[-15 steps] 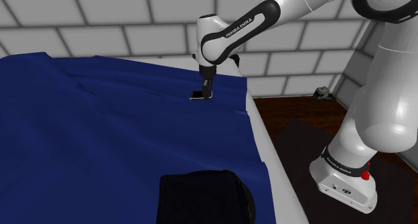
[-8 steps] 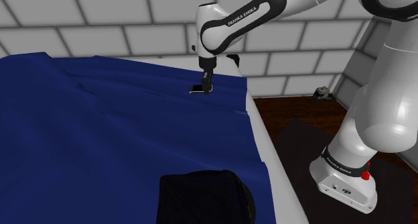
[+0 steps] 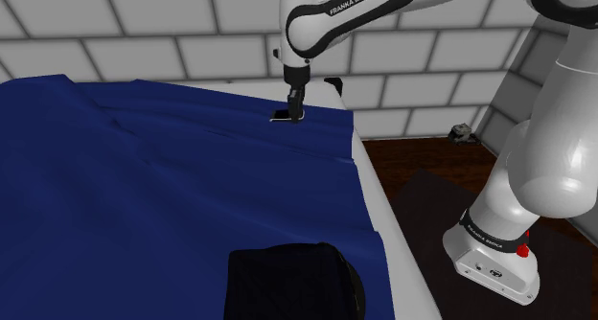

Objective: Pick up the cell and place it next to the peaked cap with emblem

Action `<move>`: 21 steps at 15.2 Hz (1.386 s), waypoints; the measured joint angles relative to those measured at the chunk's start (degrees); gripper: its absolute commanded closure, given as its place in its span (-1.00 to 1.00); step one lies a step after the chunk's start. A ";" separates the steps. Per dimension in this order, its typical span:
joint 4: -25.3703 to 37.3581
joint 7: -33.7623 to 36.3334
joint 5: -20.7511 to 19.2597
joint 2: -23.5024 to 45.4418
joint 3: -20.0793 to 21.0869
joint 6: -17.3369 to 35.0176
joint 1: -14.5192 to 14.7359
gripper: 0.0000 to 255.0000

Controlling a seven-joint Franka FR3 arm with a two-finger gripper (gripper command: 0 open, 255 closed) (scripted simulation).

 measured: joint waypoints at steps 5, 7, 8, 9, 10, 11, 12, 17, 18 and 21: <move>2.61 0.10 -0.04 -0.89 0.01 -3.48 0.02 1.00; 3.61 0.08 -0.06 -1.30 -0.01 -4.91 -0.01 1.00; 4.24 0.17 -0.07 -1.43 0.02 -5.67 0.03 1.00; 5.02 0.16 -0.07 -1.53 0.02 -6.54 0.03 1.00; 5.52 0.15 -0.08 -1.71 0.00 -7.22 0.01 1.00; 6.26 0.14 -0.08 -1.70 -0.01 -7.96 0.00 1.00; 6.94 0.04 -0.08 -1.96 -0.06 -8.90 -0.06 1.00; 10.58 0.18 -0.11 -2.18 -0.03 -12.75 -0.03 1.00; 11.29 0.18 -0.11 -2.22 -0.04 -13.51 -0.03 1.00; 13.48 0.19 -0.12 -2.28 -0.05 -15.75 -0.04 1.00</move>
